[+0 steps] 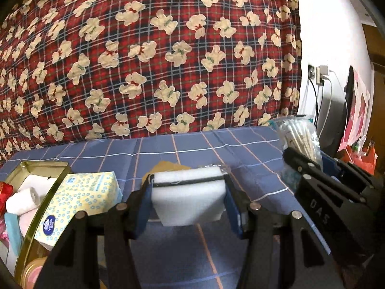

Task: Organize soft objects
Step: 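Grasp the white sponge with left tool while right tool holds the swab bag, then carry the white sponge and swab bag with both tools toward the gold tray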

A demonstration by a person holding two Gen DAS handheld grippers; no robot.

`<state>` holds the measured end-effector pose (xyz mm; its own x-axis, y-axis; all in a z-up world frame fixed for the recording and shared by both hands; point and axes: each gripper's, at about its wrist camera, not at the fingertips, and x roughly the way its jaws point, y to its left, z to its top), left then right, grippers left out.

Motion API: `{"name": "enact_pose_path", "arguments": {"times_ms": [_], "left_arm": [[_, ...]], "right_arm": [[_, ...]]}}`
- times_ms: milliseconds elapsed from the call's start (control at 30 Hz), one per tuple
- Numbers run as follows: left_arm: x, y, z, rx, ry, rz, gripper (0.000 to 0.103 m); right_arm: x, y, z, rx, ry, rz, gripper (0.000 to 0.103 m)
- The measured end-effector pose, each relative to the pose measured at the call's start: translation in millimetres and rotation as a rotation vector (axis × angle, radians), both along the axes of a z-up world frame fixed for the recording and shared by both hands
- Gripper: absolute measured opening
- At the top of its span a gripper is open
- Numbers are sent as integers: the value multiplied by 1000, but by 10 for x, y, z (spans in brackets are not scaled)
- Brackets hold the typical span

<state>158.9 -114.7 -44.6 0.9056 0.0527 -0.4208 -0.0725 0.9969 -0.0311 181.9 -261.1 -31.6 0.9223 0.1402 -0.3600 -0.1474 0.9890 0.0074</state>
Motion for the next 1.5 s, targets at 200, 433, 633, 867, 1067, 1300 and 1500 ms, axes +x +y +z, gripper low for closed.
{"name": "enact_pose_path", "arguments": {"times_ms": [200,433,633,867,1067,1300,1500], "left_arm": [[-109,33,17,1,-31,11,54],[-211,87,29,3,-51,17,54],[-268,123,42,6,-63,29,54],[-321,136,55,15,-73,36,54],[-403,183,63,21,-83,43,54],[-482,262,66,20,-86,61,54],[-548,320,65,16,-91,66,54]], "right_arm": [[-142,62,39,-11,-58,15,33],[-211,104,53,-10,-71,33,34],[-213,105,53,-10,-74,33,34],[-260,139,62,-11,-75,60,34],[-304,186,56,-12,-74,73,34],[-376,268,53,-12,-75,91,34],[-413,327,52,-13,-76,106,34]]}}
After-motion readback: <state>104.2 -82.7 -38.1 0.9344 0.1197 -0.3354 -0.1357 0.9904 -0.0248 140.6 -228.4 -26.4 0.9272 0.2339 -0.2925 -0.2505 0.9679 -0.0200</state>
